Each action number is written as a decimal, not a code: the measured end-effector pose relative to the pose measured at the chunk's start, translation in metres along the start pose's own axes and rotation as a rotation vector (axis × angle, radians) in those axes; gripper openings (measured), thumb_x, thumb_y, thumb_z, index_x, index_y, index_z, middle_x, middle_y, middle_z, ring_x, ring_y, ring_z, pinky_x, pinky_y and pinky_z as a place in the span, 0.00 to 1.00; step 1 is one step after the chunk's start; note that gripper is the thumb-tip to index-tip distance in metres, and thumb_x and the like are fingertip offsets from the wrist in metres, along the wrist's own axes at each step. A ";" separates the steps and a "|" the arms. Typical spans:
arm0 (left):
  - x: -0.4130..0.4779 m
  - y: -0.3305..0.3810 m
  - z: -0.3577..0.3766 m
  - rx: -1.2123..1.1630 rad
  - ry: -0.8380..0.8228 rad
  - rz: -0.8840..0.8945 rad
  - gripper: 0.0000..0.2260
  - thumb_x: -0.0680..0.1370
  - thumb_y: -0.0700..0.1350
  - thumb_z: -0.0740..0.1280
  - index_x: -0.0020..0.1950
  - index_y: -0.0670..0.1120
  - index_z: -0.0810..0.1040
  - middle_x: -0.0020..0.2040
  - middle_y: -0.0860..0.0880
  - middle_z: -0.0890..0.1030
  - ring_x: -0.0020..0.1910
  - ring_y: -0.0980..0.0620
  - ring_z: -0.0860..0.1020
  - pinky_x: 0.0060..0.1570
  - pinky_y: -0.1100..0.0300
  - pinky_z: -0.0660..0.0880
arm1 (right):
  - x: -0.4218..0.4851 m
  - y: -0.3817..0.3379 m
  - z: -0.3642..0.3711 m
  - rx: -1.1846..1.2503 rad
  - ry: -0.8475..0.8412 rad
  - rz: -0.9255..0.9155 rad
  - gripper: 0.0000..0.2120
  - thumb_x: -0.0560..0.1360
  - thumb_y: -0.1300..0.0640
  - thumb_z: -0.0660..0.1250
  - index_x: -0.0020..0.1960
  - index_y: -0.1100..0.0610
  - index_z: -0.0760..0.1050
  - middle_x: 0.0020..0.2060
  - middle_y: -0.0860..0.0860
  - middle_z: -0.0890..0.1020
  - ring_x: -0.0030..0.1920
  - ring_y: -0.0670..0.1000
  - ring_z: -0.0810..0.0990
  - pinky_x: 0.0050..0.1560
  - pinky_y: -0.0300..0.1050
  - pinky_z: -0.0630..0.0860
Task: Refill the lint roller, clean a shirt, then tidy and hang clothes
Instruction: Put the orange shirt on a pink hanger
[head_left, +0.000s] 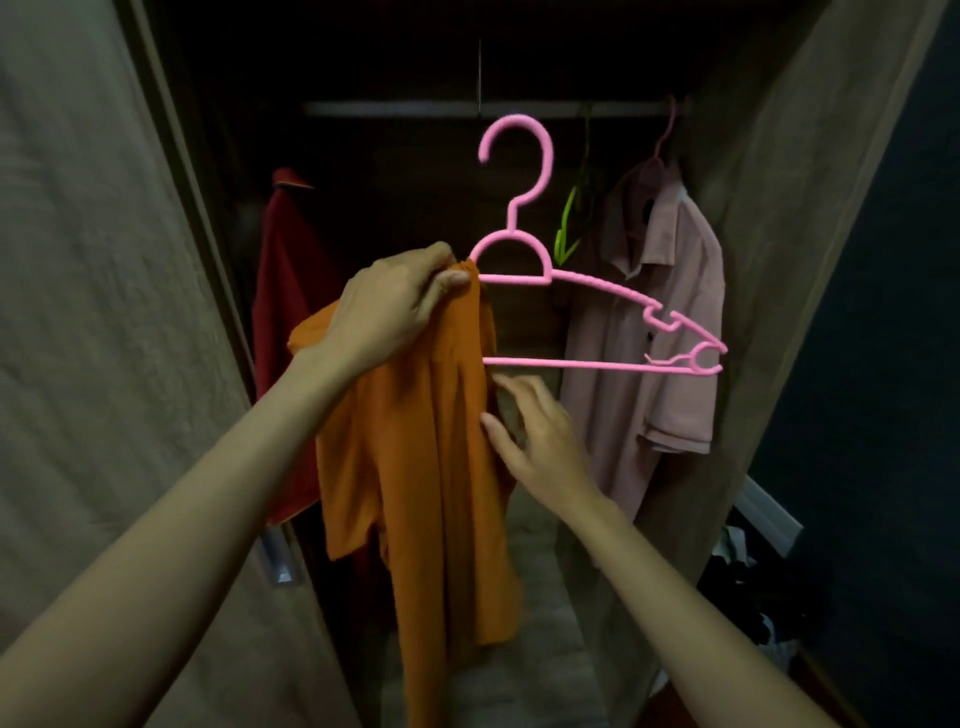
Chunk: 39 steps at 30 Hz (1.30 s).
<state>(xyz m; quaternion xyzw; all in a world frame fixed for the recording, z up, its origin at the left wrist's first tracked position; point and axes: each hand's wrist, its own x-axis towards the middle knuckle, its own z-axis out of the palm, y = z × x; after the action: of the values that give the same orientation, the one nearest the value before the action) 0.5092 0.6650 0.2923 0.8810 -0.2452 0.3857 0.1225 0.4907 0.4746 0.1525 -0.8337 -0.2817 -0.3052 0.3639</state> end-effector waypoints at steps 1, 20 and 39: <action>0.000 0.002 0.001 0.014 -0.013 -0.002 0.12 0.82 0.56 0.55 0.51 0.49 0.72 0.42 0.54 0.74 0.39 0.56 0.73 0.35 0.62 0.65 | 0.004 -0.009 0.005 0.078 0.050 0.011 0.22 0.78 0.46 0.60 0.69 0.54 0.68 0.63 0.50 0.73 0.59 0.44 0.74 0.60 0.42 0.73; -0.020 -0.051 -0.015 -0.053 -0.024 0.044 0.17 0.81 0.58 0.54 0.50 0.46 0.73 0.41 0.47 0.76 0.41 0.47 0.76 0.41 0.51 0.73 | -0.005 0.062 -0.119 -0.390 0.257 -0.116 0.17 0.77 0.47 0.59 0.47 0.58 0.81 0.37 0.52 0.83 0.40 0.44 0.69 0.42 0.36 0.60; -0.038 -0.052 -0.004 0.159 -0.028 0.169 0.25 0.81 0.62 0.47 0.60 0.48 0.76 0.46 0.44 0.80 0.42 0.43 0.80 0.32 0.51 0.76 | 0.012 0.052 -0.135 -0.489 0.350 -0.075 0.20 0.78 0.56 0.57 0.32 0.62 0.76 0.27 0.55 0.76 0.32 0.47 0.71 0.35 0.37 0.65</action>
<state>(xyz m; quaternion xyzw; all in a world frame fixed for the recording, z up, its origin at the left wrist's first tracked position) 0.5119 0.7241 0.2651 0.8695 -0.2887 0.4004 0.0158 0.4935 0.3426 0.2123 -0.8203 -0.1634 -0.5164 0.1838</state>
